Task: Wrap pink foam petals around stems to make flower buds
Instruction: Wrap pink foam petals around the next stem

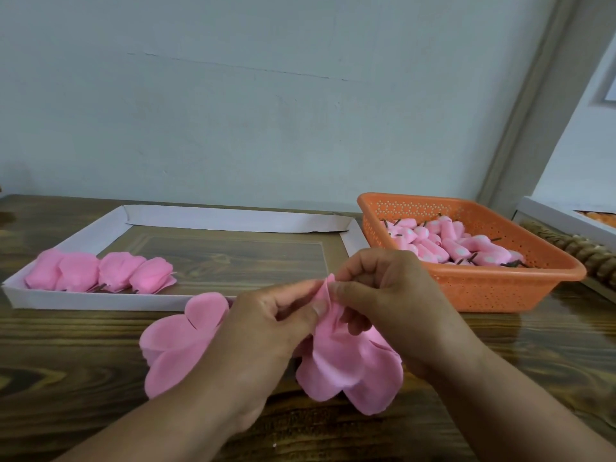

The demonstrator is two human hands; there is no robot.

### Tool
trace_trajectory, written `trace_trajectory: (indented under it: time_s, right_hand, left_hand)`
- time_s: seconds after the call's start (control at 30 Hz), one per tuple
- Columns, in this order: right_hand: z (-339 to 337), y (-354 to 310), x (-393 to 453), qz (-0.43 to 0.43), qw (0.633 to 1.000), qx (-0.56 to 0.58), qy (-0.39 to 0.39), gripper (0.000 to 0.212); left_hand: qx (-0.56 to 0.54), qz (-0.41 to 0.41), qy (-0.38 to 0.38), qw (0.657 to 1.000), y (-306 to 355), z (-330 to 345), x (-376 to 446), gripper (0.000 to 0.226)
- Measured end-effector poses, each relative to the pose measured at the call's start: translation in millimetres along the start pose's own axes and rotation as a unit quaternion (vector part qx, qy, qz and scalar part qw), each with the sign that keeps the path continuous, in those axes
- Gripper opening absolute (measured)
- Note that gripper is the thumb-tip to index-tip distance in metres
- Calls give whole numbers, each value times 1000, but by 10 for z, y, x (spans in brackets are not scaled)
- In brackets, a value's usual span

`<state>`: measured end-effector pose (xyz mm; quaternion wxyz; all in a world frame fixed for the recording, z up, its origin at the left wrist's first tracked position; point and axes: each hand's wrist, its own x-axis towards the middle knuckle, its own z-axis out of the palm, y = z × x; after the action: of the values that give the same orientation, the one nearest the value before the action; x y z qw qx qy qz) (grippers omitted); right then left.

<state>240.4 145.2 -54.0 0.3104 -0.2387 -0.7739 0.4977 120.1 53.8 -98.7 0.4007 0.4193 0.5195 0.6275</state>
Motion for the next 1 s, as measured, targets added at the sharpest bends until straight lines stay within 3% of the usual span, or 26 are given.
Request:
trace_trajectory:
  time_s: [0.17, 0.4, 0.63, 0.8, 0.93, 1.0]
  right_hand:
    - [32, -9, -14, 2, 1000, 8, -4, 10]
    - [49, -41, -21, 3, 1000, -10, 3, 11]
    - [-7, -51, -11, 19, 1000, 10, 7, 15]
    - [-45, -17, 6, 34, 998, 41, -27, 12]
    - [-145, -12, 41, 66, 987, 108, -99, 11]
    - [-189, -13, 49, 71, 984, 110, -123, 19]
  left_hand:
    - [-48, -26, 0, 999, 34, 20, -16, 30]
    - [-12, 7, 3, 1000, 84, 23, -23, 27]
    - [-43, -67, 4, 997, 101, -12, 5, 29]
    - [-102, -95, -1, 990, 112, -7, 7, 38]
    - [-164, -111, 2, 980, 145, -16, 24, 39]
    - [-181, -121, -1, 976, 161, -11, 25, 37]
